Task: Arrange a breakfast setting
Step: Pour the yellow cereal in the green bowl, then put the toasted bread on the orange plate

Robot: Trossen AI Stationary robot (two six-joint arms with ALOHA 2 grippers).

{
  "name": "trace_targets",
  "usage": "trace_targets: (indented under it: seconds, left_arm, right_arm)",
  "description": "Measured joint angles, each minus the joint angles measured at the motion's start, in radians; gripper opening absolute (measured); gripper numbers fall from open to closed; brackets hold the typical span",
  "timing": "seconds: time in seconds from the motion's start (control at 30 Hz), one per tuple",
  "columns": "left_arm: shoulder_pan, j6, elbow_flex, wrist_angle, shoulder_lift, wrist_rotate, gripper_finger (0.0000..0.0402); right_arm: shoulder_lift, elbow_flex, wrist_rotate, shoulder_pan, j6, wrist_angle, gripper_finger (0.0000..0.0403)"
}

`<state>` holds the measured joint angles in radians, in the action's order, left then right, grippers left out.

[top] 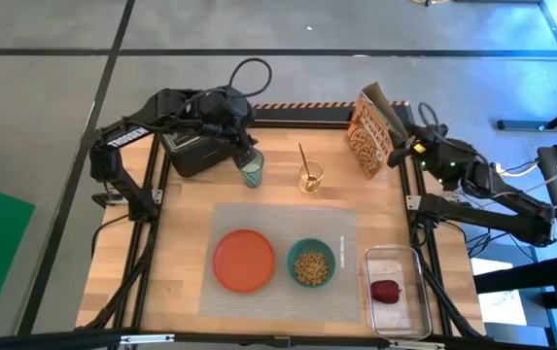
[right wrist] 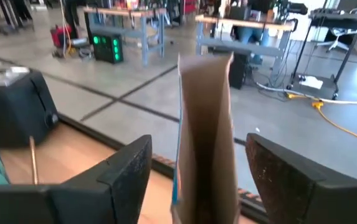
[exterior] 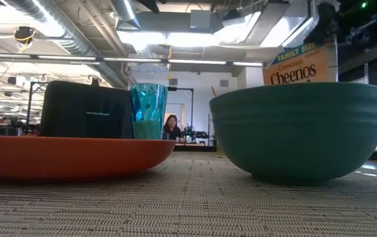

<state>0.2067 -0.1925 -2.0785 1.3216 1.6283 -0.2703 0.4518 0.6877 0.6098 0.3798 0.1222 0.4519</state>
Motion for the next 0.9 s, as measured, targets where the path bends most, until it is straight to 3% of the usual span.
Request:
trace_targets:
  seconds: [0.43, 0.57, 0.7, 0.9]
  left_arm:
    - [-0.05, -0.069, 0.0, 0.067, -0.012, -0.079, 0.0227]
    - [-0.058, -0.054, 0.0, 0.131, -0.012, -0.159, 0.0227]
    - [0.033, -0.019, 0.0, 0.228, -0.012, -0.171, 0.0227]
    - [0.25, 0.097, 0.0, 0.251, -0.012, 0.005, 0.0222]
  right_arm:
    - [0.004, 0.176, -0.036, 0.0, -0.053, 0.001, 0.0257]
    - [0.005, 0.205, -0.066, 0.0, -0.048, 0.0, 0.0257]
    - [0.007, 0.229, -0.134, 0.0, 0.003, -0.021, 0.0257]
    - [0.034, 0.269, -0.26, 0.0, 0.104, -0.03, 0.0255]
